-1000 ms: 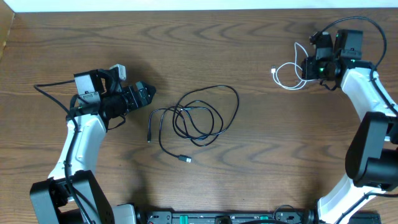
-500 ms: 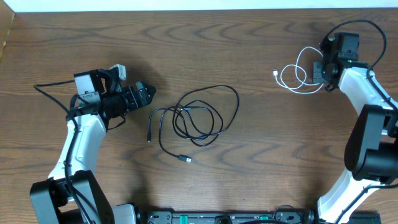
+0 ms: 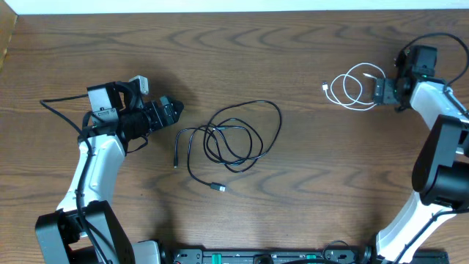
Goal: Untangle cables
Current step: 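Lower the white cable at the top right and release it, then move the right gripper left and down onto the black cable pile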
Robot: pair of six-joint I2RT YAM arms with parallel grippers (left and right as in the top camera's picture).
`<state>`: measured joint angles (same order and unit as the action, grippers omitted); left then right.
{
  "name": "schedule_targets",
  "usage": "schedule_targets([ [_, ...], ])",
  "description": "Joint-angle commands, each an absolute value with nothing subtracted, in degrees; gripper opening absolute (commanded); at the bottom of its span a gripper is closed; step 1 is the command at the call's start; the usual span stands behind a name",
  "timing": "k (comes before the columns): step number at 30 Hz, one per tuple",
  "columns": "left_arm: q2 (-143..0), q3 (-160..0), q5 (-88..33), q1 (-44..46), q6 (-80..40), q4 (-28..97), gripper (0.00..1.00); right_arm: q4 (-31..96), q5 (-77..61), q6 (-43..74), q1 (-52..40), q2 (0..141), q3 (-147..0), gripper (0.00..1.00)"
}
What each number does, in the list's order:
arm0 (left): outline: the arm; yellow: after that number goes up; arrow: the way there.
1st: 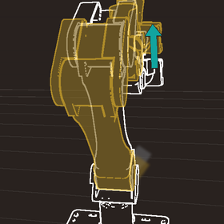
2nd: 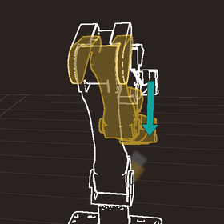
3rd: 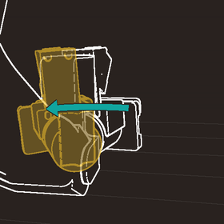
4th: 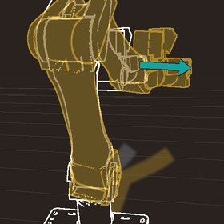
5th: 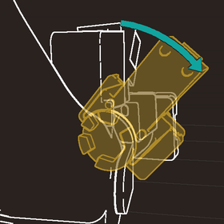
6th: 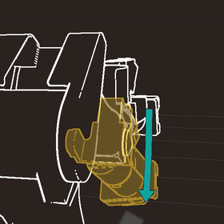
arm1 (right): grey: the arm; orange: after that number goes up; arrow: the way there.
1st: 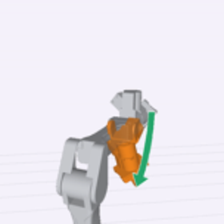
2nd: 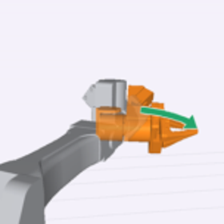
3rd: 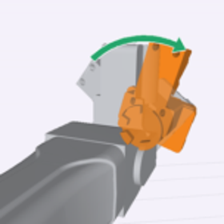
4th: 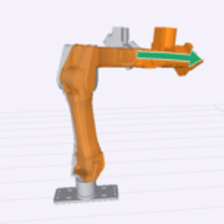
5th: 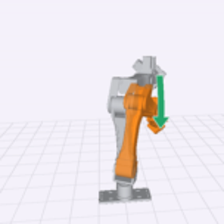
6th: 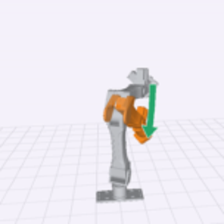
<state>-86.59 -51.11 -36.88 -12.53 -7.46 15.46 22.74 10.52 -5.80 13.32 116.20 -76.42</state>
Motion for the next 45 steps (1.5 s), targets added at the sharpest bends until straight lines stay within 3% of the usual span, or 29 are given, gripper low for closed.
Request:
schedule_targets([
  [1, -87.0, -51.1, -36.4, -12.4, -7.1, 15.6, 0.98, 23.8, 12.6, -4.1, 12.7, 109.4, -78.7, 0.99],
  [7, -87.0, -51.1, -36.4, -12.4, -7.1, 15.6, 0.98, 24.7, 9.7, -0.9, 11.1, 98.9, -78.8, 0.99],
  [16, -87.0, -51.1, -36.4, -12.4, -7.1, 15.6, 0.98, 26.9, -15.8, 0.8, 7.4, 92.9, -78.7, 0.99],
  [21, -87.0, -51.1, -36.4, -12.4, -7.1, 15.6, 0.98, 31.4, -22.2, 0.8, 5.2, 92.9, -78.7, 0.99],
  [34, -87.0, -51.1, -36.3, -12.4, -7.1, 15.5, 0.98, 36.2, -24.3, 1.7, -4.9, 92.9, -78.2, 0.99],
  [39, -87.0, -51.1, -32.6, -12.4, -7.1, 7.9, 0.98, 35.9, -24.3, 1.7, -9.8, 93.0, -77.1, 0.99],
  [45, -87.0, -51.1, -32.3, -12.4, -7.1, 8.0, 0.98, 34.1, -24.3, 1.9, -14.5, 93.0, -76.6, 0.99],
])
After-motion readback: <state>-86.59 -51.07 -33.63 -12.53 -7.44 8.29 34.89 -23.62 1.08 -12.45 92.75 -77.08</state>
